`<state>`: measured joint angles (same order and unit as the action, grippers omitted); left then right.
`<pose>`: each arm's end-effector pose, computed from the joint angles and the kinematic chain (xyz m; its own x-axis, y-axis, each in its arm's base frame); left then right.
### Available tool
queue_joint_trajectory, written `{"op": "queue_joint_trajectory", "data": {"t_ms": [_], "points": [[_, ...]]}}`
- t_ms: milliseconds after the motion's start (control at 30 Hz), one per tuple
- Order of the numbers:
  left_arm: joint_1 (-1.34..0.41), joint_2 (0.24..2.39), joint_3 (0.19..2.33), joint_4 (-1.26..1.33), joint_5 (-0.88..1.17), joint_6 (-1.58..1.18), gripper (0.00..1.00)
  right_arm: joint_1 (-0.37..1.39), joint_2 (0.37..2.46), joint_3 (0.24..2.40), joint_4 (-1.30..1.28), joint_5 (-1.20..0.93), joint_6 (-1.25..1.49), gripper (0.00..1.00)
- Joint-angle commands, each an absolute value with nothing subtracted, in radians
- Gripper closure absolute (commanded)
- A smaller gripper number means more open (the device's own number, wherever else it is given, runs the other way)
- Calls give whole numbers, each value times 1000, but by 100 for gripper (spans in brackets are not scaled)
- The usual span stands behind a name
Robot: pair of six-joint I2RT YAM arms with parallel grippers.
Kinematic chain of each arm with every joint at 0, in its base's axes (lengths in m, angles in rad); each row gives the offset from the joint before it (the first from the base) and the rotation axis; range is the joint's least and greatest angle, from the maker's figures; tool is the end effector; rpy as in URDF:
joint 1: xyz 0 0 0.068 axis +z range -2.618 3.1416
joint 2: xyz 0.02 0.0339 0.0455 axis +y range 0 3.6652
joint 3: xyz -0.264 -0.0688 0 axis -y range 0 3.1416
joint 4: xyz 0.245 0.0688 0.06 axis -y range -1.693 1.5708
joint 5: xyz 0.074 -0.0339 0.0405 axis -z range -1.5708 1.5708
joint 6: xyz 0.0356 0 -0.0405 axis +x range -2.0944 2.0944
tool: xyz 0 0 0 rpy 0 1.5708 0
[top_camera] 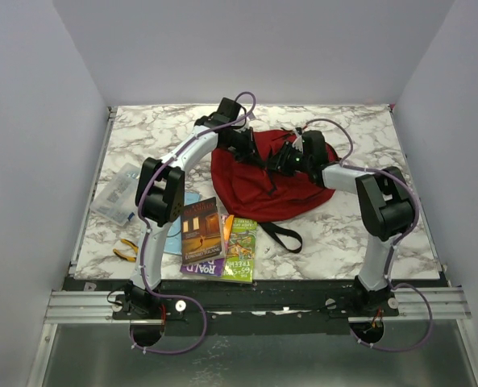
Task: Pack the student bag
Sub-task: Place the stationery in the student bag.
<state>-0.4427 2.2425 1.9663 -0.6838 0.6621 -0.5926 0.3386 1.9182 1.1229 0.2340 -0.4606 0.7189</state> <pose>0.4378 -0.2318 0.2274 -0.9807 -0.0226 -0.1944 0.1311 0.6619 -0.7381 0.3851 0.1524 0.1724 -0.8075 0.3411 -0.4813 -0.1604 0.6582 0.7356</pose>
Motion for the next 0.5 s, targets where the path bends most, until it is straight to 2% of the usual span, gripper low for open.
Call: {"op": "queue_joint_trajectory", "data": {"t_ms": [0,67,233,467], "points": [[-448,2185,1948,-680,671,-600,100,349,1986,1086,451,-393,856,91],[-448,2181,1947,-677,672,-600,100,351,1999,1092,433,-411,864,80],[-448,2201,1960,-674,692,-615,100,351,1911,1052,300,-363,789,62],[-445,2220,1974,-671,704,-623,100,351,1782,1095,8,-156,605,52]]}}
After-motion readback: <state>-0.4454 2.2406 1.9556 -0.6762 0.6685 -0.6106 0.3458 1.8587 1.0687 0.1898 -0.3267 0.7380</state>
